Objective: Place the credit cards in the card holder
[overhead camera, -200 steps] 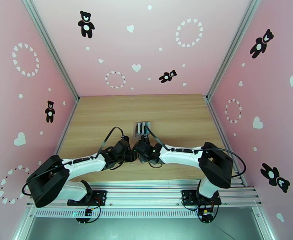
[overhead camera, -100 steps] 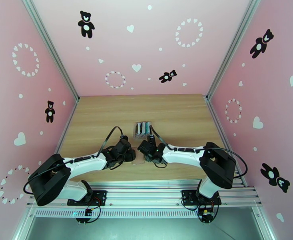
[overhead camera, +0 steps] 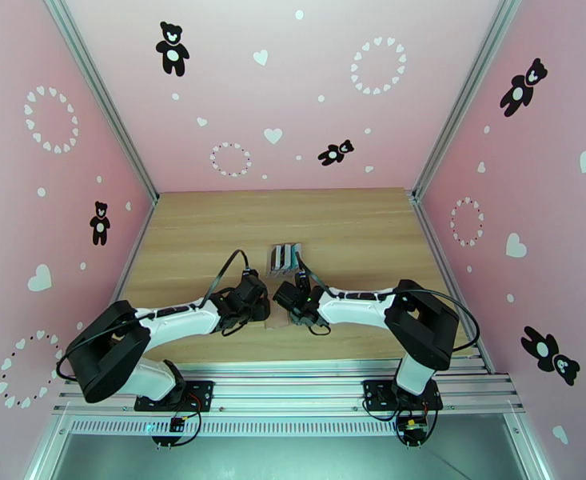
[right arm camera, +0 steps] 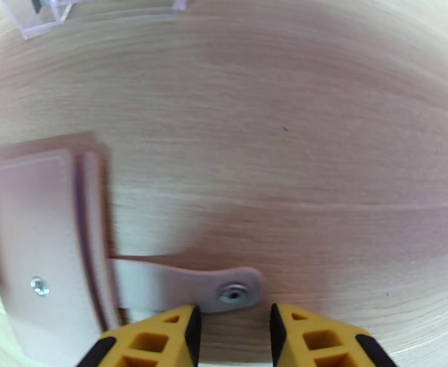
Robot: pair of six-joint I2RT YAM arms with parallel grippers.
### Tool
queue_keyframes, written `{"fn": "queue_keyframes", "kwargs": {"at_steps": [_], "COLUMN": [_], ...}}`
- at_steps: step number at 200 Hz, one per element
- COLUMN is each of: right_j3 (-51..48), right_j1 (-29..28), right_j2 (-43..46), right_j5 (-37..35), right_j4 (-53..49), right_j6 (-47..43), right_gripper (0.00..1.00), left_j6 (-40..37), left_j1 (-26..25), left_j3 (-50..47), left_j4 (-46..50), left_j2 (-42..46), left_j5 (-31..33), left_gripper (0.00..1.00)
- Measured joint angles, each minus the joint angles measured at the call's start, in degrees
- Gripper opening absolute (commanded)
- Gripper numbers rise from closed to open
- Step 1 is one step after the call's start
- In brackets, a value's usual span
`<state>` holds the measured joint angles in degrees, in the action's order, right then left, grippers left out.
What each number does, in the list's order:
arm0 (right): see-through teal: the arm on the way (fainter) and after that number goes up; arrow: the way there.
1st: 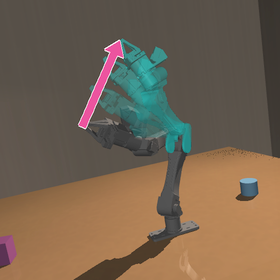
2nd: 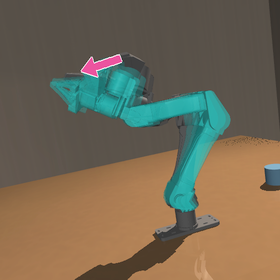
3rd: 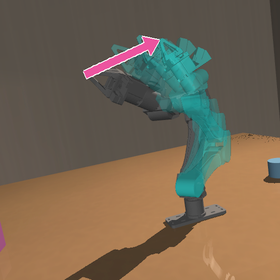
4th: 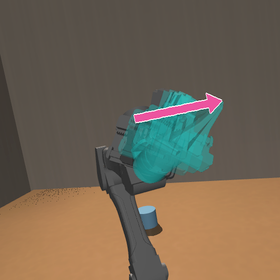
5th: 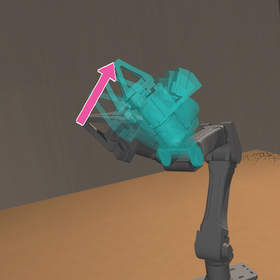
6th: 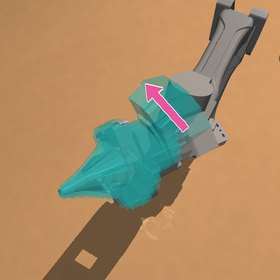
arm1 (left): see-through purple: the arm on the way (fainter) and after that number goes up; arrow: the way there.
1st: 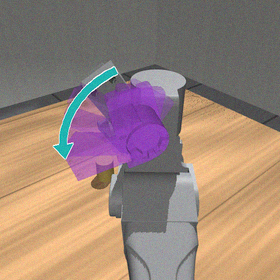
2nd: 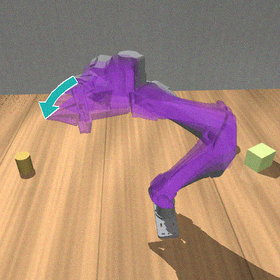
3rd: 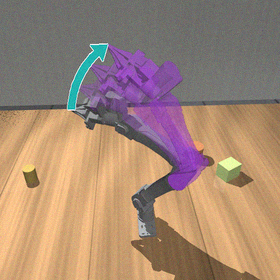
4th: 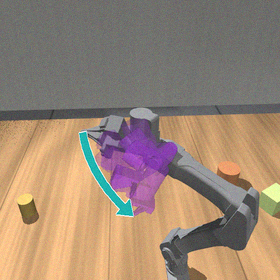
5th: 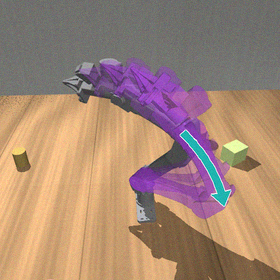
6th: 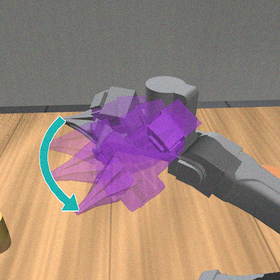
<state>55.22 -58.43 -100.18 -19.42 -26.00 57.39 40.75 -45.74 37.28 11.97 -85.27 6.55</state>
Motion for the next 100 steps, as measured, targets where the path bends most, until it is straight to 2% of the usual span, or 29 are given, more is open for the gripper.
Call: {"fn": "queue_keyframes", "kwargs": {"at_steps": [71, 100], "right_j3": [0.7, 0.7], "right_j1": [0.0, 0.0], "right_j2": [0.4, 5.8], "right_j5": [-0.5, -0.2], "right_j4": [-1.9, -2.7], "right_j6": [-1.1, -2.3], "right_gripper": [0.38, 0.48], "left_j6": [-2.7, -3.9], "left_j1": [0.0, 0.0], "left_j3": [5.0, 5.4], "left_j4": [3.1, 4.1], "left_j2": [-4.1, -4.1], "left_j5": [2.1, 2.8], "left_gripper": [0.43, 0.43]}}
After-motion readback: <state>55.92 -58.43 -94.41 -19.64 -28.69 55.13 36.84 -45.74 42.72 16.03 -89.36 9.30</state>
